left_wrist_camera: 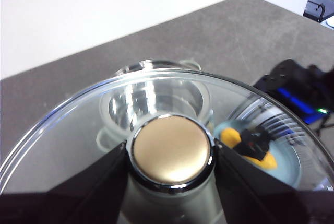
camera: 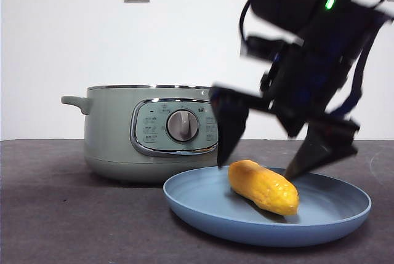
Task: Take the corn out from the steamer,put the corn on the plate,close the lid
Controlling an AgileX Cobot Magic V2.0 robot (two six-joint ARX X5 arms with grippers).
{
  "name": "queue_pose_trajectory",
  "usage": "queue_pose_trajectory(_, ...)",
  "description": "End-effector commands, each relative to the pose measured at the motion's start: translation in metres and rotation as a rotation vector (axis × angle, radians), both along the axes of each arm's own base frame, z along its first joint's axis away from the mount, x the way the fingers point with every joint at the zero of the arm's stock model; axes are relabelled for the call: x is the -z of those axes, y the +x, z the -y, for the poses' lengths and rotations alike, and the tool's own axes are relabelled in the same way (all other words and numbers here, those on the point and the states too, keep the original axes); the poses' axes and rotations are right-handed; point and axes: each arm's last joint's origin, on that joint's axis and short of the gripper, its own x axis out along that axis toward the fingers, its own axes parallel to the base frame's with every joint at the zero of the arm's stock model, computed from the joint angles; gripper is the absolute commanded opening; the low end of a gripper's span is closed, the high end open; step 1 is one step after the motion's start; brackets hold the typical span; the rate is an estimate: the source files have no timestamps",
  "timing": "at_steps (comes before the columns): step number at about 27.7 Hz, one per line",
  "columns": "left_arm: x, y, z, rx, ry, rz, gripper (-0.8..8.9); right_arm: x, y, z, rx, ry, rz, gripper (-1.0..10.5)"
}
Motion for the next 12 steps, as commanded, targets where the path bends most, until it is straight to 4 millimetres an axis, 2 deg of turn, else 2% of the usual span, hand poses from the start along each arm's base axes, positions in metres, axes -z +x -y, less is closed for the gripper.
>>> queue_pose_trajectory(1, -0.012, 0.013, 0.007, 0.009, -0.047, 0.102, -0.08, -0.024, -0.011, 0.009, -0.023, 0.018, 0.053, 5.1)
queue_pose_trajectory(4, -0.014, 0.042, 0.023, 0.057, -0.067, 0.107, -0.08, -0.064, -0.034, 0.028, -0.047, 0.059, 0.138, 5.1)
queue_pose_trajectory(6, -0.011, 0.069, 0.037, 0.063, -0.054, 0.087, -0.08, -0.089, -0.052, 0.043, -0.045, 0.114, 0.209, 5.1)
queue_pose_trajectory(12, 0.005, 0.127, 0.067, 0.086, -0.027, 0.062, -0.08, -0.128, -0.088, 0.073, -0.042, 0.227, 0.351, 5.1)
